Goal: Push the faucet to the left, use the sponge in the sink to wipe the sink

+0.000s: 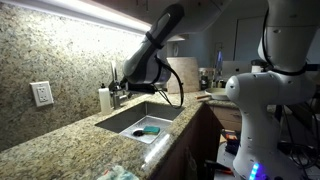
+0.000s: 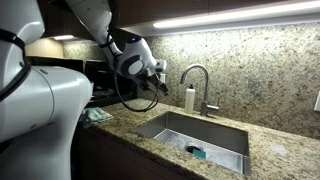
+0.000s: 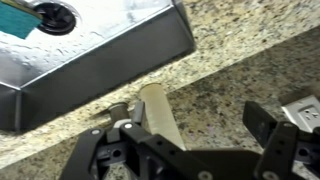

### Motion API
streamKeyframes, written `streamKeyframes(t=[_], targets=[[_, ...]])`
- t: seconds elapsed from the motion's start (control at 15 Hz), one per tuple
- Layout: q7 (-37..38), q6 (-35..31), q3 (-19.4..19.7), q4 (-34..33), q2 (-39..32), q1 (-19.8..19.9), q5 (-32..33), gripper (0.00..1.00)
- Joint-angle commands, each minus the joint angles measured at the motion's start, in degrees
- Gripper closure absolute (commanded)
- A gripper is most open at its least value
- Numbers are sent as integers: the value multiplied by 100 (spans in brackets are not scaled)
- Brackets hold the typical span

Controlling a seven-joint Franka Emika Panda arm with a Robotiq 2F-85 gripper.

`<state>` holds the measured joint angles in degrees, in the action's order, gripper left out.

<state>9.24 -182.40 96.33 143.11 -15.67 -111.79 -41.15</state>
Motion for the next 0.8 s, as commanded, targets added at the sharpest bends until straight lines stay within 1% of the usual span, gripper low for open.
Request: streamKeyframes(t=[0.0, 0.07, 0.13, 0.27, 0.33, 0.4, 0.47, 0.73], targets=[[123, 1510, 1194, 204, -1222, -468, -93, 0], [191, 1999, 1426, 207, -1504, -436, 40, 0], [172, 2331, 1521, 185, -1664, -302, 145, 0], [151, 2867, 1677, 99, -1957, -73, 427, 0], [140, 2991, 1711, 57, -2036, 12, 540, 0], [-27, 2906, 1771, -24, -1921, -1, 572, 0], [22, 2720, 1640, -2, -1697, -13, 420, 0], [29, 2727, 1681, -28, -1783, 8, 501, 0]])
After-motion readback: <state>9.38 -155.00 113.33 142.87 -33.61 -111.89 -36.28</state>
